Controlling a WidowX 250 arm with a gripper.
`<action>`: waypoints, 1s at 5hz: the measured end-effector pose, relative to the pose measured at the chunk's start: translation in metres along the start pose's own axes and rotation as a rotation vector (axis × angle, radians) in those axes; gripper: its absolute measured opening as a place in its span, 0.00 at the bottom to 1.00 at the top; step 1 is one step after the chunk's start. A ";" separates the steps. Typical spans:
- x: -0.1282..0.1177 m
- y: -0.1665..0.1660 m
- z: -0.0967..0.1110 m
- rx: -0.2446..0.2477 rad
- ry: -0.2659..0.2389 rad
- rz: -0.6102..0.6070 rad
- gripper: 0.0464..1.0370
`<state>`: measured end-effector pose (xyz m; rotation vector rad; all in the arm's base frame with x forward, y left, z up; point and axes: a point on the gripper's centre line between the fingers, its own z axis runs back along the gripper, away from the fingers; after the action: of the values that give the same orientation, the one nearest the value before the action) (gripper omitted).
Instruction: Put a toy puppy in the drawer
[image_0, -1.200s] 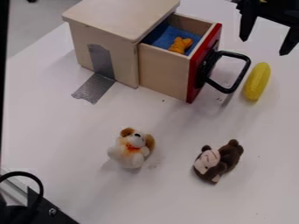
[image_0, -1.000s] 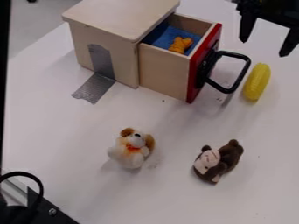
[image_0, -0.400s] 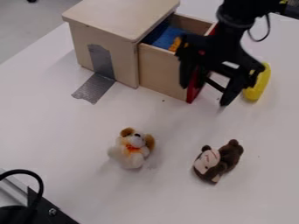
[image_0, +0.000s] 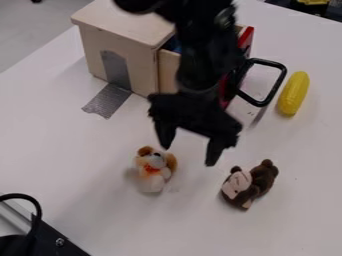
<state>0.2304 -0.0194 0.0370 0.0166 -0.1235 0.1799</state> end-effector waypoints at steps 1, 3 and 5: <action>-0.003 0.008 -0.017 -0.060 -0.053 -0.013 0.96; -0.010 0.020 -0.027 -0.065 -0.038 0.005 0.96; -0.003 0.021 -0.010 -0.072 -0.081 -0.005 0.96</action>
<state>0.2247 0.0012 0.0269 -0.0480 -0.2106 0.1696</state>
